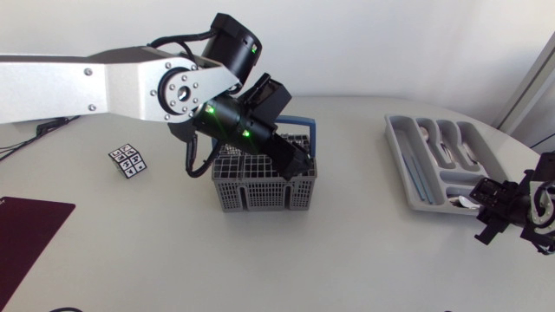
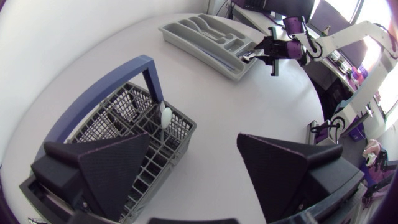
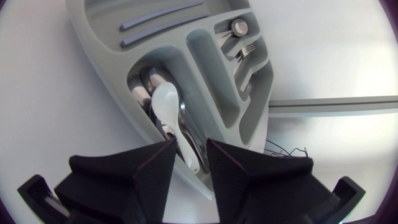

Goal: Transfer all utensils from the basket to the drawer tray.

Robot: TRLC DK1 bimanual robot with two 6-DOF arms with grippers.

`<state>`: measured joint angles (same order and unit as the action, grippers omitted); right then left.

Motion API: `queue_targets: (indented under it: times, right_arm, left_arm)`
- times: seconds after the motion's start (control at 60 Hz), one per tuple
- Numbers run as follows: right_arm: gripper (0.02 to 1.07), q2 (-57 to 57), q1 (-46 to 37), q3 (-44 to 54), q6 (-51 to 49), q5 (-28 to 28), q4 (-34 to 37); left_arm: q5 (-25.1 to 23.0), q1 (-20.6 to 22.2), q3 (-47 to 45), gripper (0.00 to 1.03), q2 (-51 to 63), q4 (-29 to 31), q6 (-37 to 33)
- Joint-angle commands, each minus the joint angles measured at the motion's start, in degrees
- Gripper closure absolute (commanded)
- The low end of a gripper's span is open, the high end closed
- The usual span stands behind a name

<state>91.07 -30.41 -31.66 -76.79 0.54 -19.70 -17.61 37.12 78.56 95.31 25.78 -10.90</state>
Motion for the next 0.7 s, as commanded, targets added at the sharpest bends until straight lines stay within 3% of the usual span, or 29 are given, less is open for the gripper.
queue_targets:
  times: [0.0,0.117,0.233,0.4,0.533,0.683]
  right_arm:
    - [0.33,-1.95,0.27,1.51,-1.78,-0.36,-0.51]
    - [0.24,-6.08,-0.08,1.69,-1.43,0.17,2.13]
    - [0.21,-11.88,-0.44,-0.60,2.79,3.86,12.41]
    - [0.21,-16.80,0.18,-1.30,5.87,6.23,19.62]
    - [0.21,-20.75,2.82,-0.77,8.68,7.46,24.54]
    - [0.21,-23.30,5.63,0.99,10.70,7.37,25.42]
  left_arm:
    - [0.20,-0.56,-1.57,0.05,1.28,-0.29,1.05]
    - [0.20,-0.47,-1.48,0.05,1.81,-0.56,1.23]
    - [0.20,-0.39,-1.05,0.06,2.60,-1.00,2.02]
    - [0.20,-0.47,-0.87,0.12,3.66,-2.31,3.07]
    - [0.20,-0.56,-0.43,0.29,5.06,-3.98,3.78]
    - [0.29,-0.65,-0.25,0.44,6.12,-5.57,3.51]
